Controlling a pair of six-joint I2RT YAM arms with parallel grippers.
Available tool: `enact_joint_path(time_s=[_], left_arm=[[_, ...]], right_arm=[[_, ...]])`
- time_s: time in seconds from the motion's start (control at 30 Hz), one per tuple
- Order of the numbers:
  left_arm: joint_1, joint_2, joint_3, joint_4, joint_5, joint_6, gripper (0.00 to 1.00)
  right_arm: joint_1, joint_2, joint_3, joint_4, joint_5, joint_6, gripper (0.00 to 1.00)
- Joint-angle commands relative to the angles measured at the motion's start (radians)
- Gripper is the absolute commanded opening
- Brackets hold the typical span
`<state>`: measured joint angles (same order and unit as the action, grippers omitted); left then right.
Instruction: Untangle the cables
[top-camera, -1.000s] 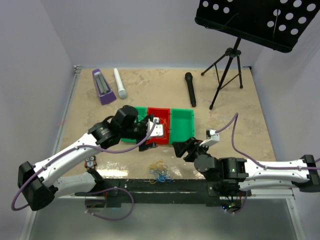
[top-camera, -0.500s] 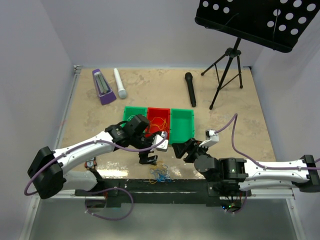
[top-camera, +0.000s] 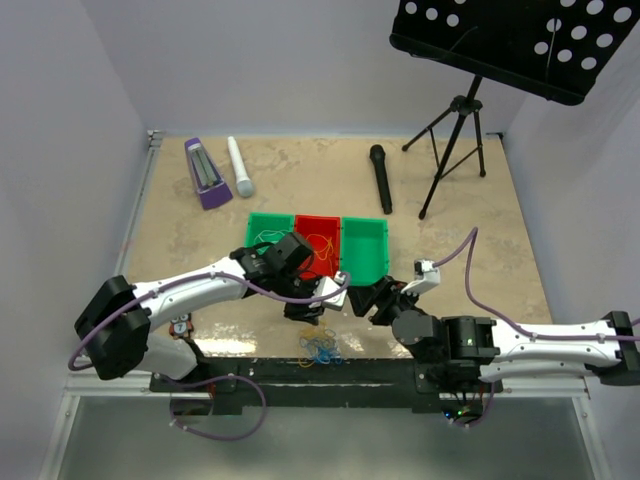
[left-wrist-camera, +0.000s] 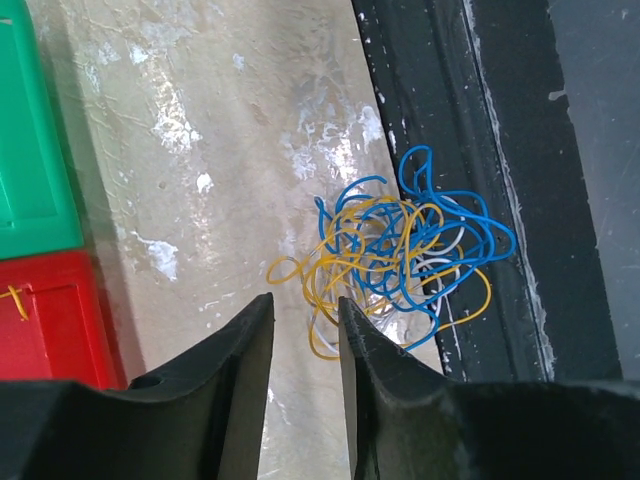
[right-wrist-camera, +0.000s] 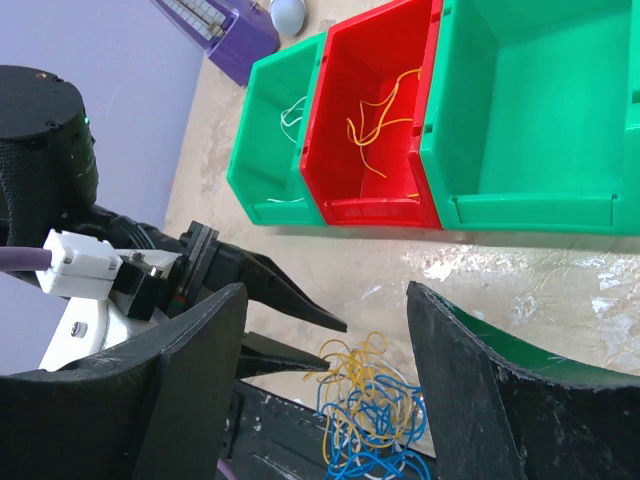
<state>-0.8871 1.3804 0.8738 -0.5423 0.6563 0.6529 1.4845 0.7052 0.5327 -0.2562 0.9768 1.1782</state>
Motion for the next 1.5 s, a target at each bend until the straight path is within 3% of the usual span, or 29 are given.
enact_joint_path(time_s=[0.0, 0.1, 0.17, 0.23, 0.33, 0.4, 0.57, 0.73, 0.83, 1.0, 1.17, 1.47], left_arm=[[-0.019, 0.020, 0.041, -0.005, 0.008, 0.053, 0.33], [-0.035, 0.022, 0.037, -0.004, -0.006, 0.056, 0.09], [-0.036, 0.022, 0.037, -0.010, -0.012, 0.062, 0.01], [-0.036, 0.020, 0.048, -0.024, -0.018, 0.065, 0.09], [-0.036, 0.023, 0.065, -0.056, -0.012, 0.076, 0.33], [-0.038, 0.029, 0.077, -0.070, -0.007, 0.083, 0.41], [-0.038, 0.043, 0.068, -0.055, -0.032, 0.109, 0.45], [-0.044, 0.074, 0.079, -0.062, -0.038, 0.142, 0.41], [-0.059, 0.092, 0.090, -0.064, -0.053, 0.157, 0.33], [-0.064, 0.115, 0.128, -0.074, -0.084, 0.183, 0.00], [-0.062, 0.088, 0.217, -0.093, -0.150, 0.163, 0.00], [-0.061, 0.023, 0.436, -0.314, -0.106, 0.007, 0.00]], right_arm=[[-0.004, -0.001, 0.013, -0.012, 0.025, 0.014, 0.69], [-0.003, -0.027, 0.010, -0.029, 0.028, 0.020, 0.69], [-0.003, -0.052, 0.001, -0.034, 0.026, 0.021, 0.69], [-0.004, -0.068, -0.008, -0.040, 0.026, 0.023, 0.69], [-0.004, -0.076, -0.011, -0.041, 0.026, 0.023, 0.69], [-0.004, -0.070, -0.008, -0.044, 0.025, 0.021, 0.69], [-0.003, -0.052, 0.007, -0.044, 0.031, 0.020, 0.69], [-0.004, -0.047, 0.015, -0.048, 0.037, 0.008, 0.68], [-0.003, -0.053, 0.021, -0.058, 0.043, 0.008, 0.68], [-0.003, -0.072, 0.024, -0.066, 0.046, 0.005, 0.68], [-0.004, -0.076, 0.007, -0.028, 0.025, -0.047, 0.67], [-0.004, -0.066, -0.080, 0.319, -0.121, -0.357, 0.67]])
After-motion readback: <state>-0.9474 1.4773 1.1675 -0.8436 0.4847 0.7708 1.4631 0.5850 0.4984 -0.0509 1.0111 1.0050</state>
